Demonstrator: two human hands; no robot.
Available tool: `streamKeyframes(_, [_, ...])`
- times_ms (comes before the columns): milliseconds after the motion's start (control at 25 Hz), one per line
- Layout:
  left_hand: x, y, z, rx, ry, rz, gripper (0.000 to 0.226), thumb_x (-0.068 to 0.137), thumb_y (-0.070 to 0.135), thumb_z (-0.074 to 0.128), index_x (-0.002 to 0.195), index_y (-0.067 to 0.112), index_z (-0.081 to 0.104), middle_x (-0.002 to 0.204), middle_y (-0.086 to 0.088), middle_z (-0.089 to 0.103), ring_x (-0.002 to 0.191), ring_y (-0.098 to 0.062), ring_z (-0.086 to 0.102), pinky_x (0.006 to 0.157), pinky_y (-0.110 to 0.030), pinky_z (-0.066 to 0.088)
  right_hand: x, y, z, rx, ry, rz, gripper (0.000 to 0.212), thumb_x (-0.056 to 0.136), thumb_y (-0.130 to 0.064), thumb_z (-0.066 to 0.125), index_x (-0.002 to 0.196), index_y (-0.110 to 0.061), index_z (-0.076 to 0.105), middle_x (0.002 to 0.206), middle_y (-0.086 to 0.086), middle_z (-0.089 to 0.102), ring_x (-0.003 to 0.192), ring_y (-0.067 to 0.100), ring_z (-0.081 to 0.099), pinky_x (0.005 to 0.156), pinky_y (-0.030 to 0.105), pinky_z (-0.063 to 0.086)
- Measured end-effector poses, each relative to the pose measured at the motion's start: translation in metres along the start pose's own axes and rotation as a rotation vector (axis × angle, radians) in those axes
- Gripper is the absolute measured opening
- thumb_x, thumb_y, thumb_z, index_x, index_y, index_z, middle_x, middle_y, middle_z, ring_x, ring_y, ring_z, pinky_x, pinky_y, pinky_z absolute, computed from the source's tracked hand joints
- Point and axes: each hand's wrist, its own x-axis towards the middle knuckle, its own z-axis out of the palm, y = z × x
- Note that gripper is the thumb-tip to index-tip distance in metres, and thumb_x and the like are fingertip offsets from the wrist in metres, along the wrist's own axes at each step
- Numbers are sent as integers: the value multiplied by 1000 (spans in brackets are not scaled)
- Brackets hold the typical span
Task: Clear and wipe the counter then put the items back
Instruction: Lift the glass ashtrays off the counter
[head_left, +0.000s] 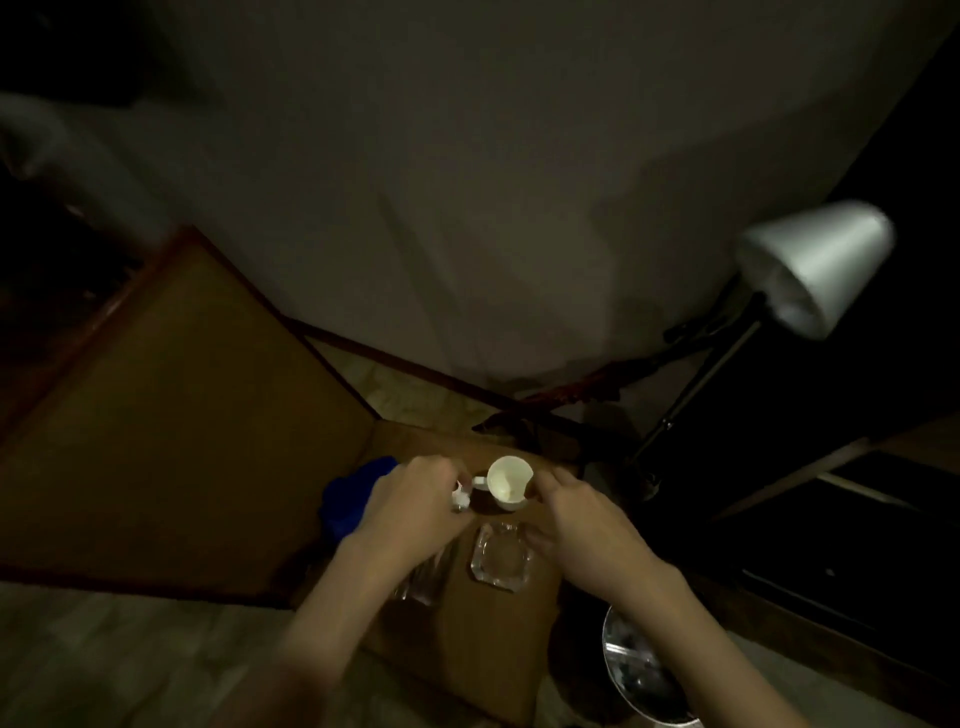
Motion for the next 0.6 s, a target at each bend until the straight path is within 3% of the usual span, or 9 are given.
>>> streamKeyframes(320, [-86,91,-149,146,97,318,43,85,37,67,126,32,54,121,11,60,107,-6,58,90,-26,50,-108,-46,-175,-123,193,-101,35,89,-39,56,119,-22,48,118,-2,51,106,20,54,84,35,48])
streamKeyframes(600, [-100,217,-191,201,154,508,40,82,43,69,119,35,56,114,16,62,102,-3,59,89,-29,52,-204,18,-256,-179,337,-14,34,89,-40,56,117,-22,50,116,0,54,107,22,56,85,38,48])
